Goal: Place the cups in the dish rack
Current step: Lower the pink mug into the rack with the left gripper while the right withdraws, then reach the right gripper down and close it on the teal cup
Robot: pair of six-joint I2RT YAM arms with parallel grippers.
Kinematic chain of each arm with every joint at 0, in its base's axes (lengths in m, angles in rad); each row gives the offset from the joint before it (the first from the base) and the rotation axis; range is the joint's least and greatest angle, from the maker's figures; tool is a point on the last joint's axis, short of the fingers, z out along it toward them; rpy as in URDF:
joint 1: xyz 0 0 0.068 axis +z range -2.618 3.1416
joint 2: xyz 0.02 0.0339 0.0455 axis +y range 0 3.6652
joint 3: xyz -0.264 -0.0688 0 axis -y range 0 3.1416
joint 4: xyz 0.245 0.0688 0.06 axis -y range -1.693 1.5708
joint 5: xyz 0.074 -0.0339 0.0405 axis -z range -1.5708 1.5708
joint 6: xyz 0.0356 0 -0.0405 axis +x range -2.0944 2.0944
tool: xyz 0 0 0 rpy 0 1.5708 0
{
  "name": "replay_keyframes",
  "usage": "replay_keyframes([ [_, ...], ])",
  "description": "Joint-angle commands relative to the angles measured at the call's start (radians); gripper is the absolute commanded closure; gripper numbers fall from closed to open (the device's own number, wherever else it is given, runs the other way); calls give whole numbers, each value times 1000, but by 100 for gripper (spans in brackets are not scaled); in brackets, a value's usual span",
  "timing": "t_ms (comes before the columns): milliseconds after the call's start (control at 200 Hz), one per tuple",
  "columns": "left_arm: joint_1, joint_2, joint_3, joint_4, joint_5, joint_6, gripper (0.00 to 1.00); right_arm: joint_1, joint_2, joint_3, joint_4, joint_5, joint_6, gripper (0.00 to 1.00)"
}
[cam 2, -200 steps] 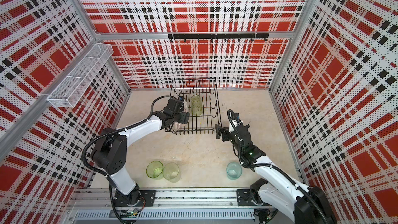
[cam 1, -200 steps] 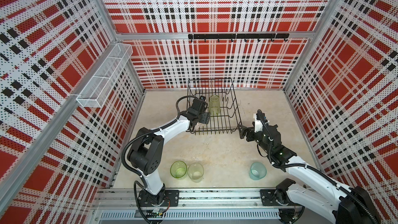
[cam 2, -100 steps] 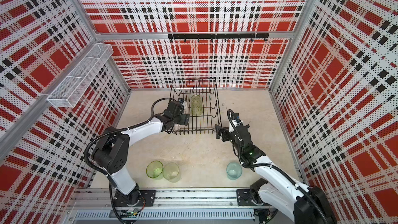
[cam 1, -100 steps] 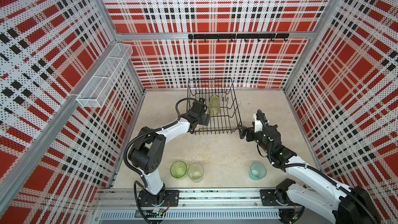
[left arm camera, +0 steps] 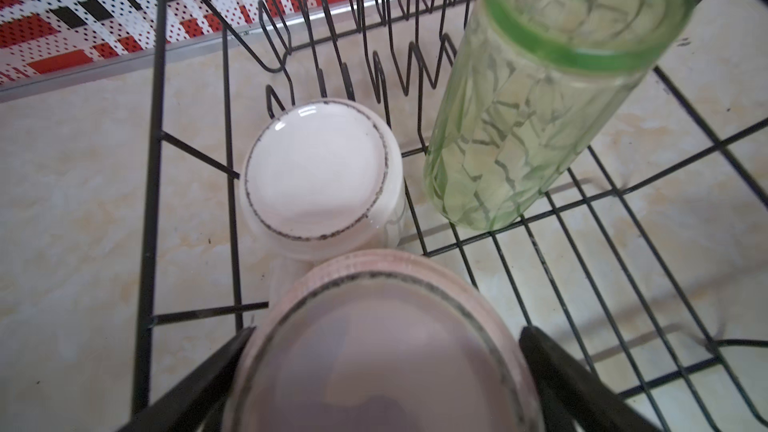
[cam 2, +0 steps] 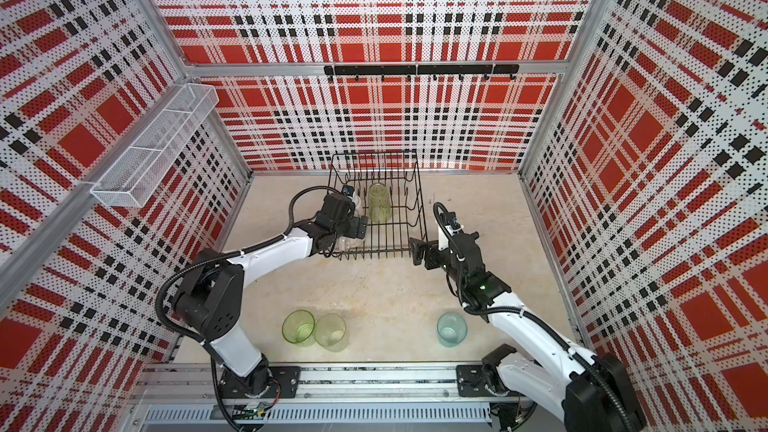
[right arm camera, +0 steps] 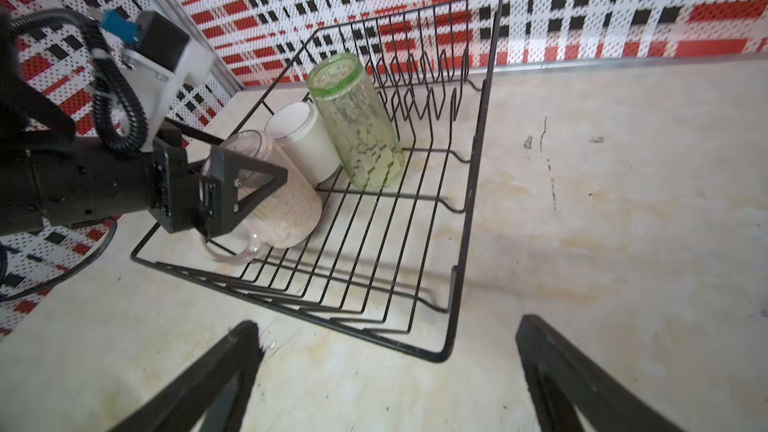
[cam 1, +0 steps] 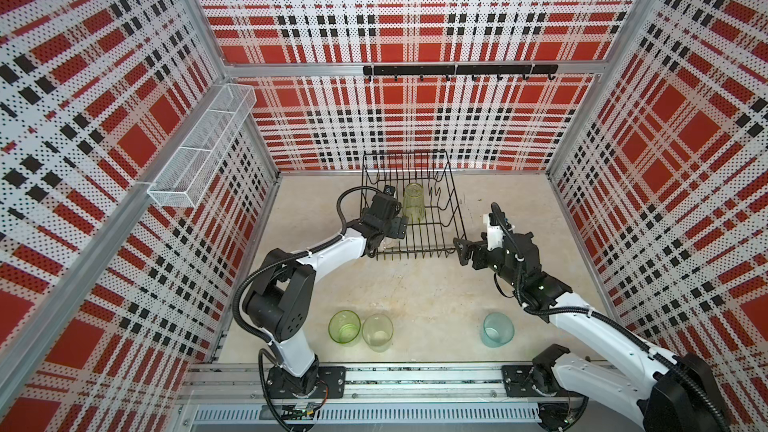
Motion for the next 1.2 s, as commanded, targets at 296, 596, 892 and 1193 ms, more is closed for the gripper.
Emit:
replay_keyframes([
  [296, -21, -249, 54, -75, -100, -148, 2, -125, 208, 291, -644, -166, 50, 0],
  [596, -23, -391, -8, -82, -81, -257, 2, -63, 72, 273, -893, -143, 153, 22],
  [892, -17, -462, -57, -72, -99, -254, 2, 23, -44, 205, -1112, 5, 322, 24],
  [1193, -16, -478, -54, -66, -92, -240, 2, 26, -86, 177, -1227, -61, 376, 29],
])
